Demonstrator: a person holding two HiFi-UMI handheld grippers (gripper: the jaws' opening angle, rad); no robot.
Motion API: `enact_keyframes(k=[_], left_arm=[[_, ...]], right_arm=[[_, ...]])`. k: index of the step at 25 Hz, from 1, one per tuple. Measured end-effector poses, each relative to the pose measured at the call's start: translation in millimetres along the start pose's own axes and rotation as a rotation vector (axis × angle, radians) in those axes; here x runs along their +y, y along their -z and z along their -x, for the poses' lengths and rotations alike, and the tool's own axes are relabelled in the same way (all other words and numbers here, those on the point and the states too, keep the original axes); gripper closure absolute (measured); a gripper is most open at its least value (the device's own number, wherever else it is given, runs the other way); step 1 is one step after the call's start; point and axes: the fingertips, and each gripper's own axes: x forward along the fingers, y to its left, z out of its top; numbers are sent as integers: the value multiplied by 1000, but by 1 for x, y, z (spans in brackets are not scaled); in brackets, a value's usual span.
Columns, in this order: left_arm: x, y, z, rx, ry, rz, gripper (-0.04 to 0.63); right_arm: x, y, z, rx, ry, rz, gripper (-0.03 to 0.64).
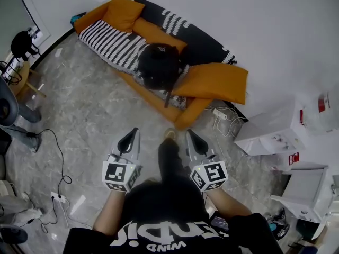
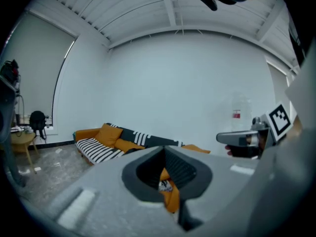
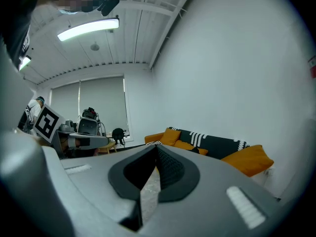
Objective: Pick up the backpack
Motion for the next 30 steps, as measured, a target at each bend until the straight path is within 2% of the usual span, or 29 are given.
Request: enact_keyframes(k=[6,14,19,24,28,30], left_arm=[[28,-10,-89,46,15,-7,594],[79,-58,-218,58,-24,36,594],[110,-75,-280,52,-84,36,594],[128,-79,-326,79,-110,30,592],[144,-78,-341,94,-112,44,592],[151,-76,-349,102,-90,61,557]], right_arm=[[-61,-21,-79,2,-17,-13,618],[-134,-63,-196,61,-110,25,618],[-169,-76,-256,72,-175,39,618],[-201,-77,-298,94,-193,40,618],[-214,-79,-317,98,-158,27,618],[-220,-80,-325,97,-136,24,618]])
